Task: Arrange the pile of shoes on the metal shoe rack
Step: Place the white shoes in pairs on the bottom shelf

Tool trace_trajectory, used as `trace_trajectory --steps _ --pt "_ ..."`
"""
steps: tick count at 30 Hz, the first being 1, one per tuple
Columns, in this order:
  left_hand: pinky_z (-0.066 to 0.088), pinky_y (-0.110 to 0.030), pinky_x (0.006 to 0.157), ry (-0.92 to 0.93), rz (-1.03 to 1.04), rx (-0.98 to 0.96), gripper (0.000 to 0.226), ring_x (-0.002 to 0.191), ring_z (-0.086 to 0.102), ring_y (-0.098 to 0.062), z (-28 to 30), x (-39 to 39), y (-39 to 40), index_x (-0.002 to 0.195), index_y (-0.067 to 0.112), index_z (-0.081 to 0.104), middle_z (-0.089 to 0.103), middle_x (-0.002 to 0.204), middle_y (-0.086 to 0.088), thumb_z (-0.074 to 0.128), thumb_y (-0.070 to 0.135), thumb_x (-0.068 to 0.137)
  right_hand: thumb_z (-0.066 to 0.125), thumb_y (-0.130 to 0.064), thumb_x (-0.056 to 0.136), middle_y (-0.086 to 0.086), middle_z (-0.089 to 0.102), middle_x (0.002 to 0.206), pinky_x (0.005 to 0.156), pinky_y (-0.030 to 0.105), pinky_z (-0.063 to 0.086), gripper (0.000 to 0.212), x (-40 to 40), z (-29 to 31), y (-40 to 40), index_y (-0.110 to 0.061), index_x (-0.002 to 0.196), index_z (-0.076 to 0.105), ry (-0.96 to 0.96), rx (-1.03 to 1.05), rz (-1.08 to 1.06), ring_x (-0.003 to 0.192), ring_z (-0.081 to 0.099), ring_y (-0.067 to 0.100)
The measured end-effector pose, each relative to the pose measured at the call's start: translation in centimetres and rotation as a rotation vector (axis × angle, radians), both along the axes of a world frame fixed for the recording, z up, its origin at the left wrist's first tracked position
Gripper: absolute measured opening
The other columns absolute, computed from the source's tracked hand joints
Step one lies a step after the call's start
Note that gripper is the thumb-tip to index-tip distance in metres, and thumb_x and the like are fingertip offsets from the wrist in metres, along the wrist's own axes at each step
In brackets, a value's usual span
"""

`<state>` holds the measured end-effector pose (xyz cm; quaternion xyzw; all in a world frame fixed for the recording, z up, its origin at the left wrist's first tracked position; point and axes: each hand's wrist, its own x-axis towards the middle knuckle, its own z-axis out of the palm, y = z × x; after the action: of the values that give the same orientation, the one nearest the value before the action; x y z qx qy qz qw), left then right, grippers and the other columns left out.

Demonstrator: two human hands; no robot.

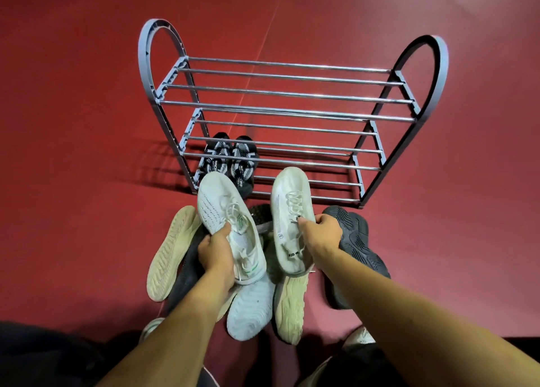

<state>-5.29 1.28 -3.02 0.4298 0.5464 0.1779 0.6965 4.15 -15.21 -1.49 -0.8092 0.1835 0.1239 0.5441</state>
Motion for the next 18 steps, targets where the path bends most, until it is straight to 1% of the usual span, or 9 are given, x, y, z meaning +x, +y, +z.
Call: trace_trajectory --steps 2,5,7,10,12,13,15,17,18 --pt "0.056 -0.042 0.09 0.054 -0.047 -0.03 0.03 0.092 0.07 -0.03 -0.9 0.0 0.4 0.104 0.009 0.073 0.074 0.098 -0.01 0.072 0.027 0.08 0.069 -0.024 0.079 0.008 0.071 0.083 0.073 0.042 0.062 0.015 0.7 -0.2 -1.1 -0.012 0.076 0.061 0.022 -0.029 -0.044 0.078 0.071 0.027" --pt "0.055 -0.049 0.094 0.054 -0.288 -0.041 0.049 0.098 0.069 -0.032 -2.0 0.5 -0.2 0.12 0.007 0.066 0.073 0.111 -0.014 0.065 0.041 0.084 0.069 -0.025 0.078 0.007 0.07 0.083 0.077 0.042 0.061 0.017 1.5 -0.6 -2.7 -0.014 0.072 0.057 0.045 -0.071 -0.102 0.077 0.069 0.027" --pt "0.054 -0.051 0.096 0.06 -0.455 -0.016 0.058 0.104 0.068 -0.032 -2.8 1.3 -0.9 0.128 0.011 0.06 0.071 0.118 -0.011 0.06 0.05 0.084 0.068 -0.021 0.081 0.006 0.068 0.078 0.071 0.038 0.06 0.017 1.7 -0.7 -3.7 -0.012 0.07 0.057 0.066 -0.103 -0.101 0.069 0.065 0.024" --pt "0.05 -0.053 0.1 0.129 -0.592 0.01 0.079 0.111 0.065 -0.031 -5.9 2.5 -0.3 0.136 0.022 0.055 0.067 0.128 -0.007 0.055 0.067 0.071 0.065 -0.013 0.082 0.005 0.066 0.072 0.053 0.027 0.051 0.008 1.9 -0.9 -4.7 -0.008 0.078 0.064 0.106 -0.126 -0.073 0.06 0.061 0.019" --pt "0.046 -0.053 0.104 0.218 -0.644 0.061 0.083 0.119 0.06 -0.031 -6.6 2.6 -0.1 0.141 0.029 0.048 0.061 0.137 -0.005 0.05 0.073 0.071 0.065 -0.011 0.081 0.005 0.067 0.076 0.055 0.028 0.052 0.003 2.0 -1.2 -5.2 -0.008 0.083 0.064 0.129 -0.146 -0.027 0.066 0.065 0.022" --pt "0.045 -0.052 0.105 0.273 -0.661 0.132 0.074 0.121 0.057 -0.032 -5.6 2.3 -0.4 0.143 0.029 0.045 0.058 0.14 -0.005 0.048 0.068 0.08 0.066 -0.01 0.081 0.004 0.066 0.078 0.057 0.029 0.051 0.004 2.0 -1.3 -5.3 -0.009 0.085 0.063 0.137 -0.157 0.0 0.068 0.064 0.022" --pt "0.043 -0.05 0.107 0.422 -0.675 0.393 0.056 0.127 0.051 -0.036 -4.8 1.5 -1.0 0.144 0.025 0.043 0.052 0.141 -0.01 0.049 0.049 0.093 0.066 -0.006 0.082 0.004 0.064 0.082 0.056 0.029 0.048 0.009 2.1 -1.7 -5.6 -0.011 0.086 0.06 0.136 -0.176 0.038 0.07 0.059 0.021" --pt "0.041 -0.048 0.104 0.57 -0.598 0.696 0.044 0.125 0.048 -0.039 -3.6 -0.9 -1.7 0.134 0.017 0.05 0.052 0.135 -0.016 0.054 0.039 0.095 0.063 -0.002 0.083 0.005 0.064 0.087 0.053 0.028 0.044 0.011 2.2 -2.1 -5.8 -0.012 0.088 0.06 0.127 -0.21 0.067 0.068 0.056 0.019" --pt "0.043 -0.049 0.098 0.588 -0.564 0.832 0.035 0.118 0.052 -0.039 -3.7 -2.6 -2.1 0.123 0.013 0.054 0.055 0.126 -0.017 0.054 0.035 0.095 0.062 -0.002 0.083 0.005 0.064 0.087 0.051 0.027 0.042 0.012 2.3 -2.2 -5.9 -0.012 0.087 0.06 0.124 -0.231 0.083 0.066 0.054 0.018"
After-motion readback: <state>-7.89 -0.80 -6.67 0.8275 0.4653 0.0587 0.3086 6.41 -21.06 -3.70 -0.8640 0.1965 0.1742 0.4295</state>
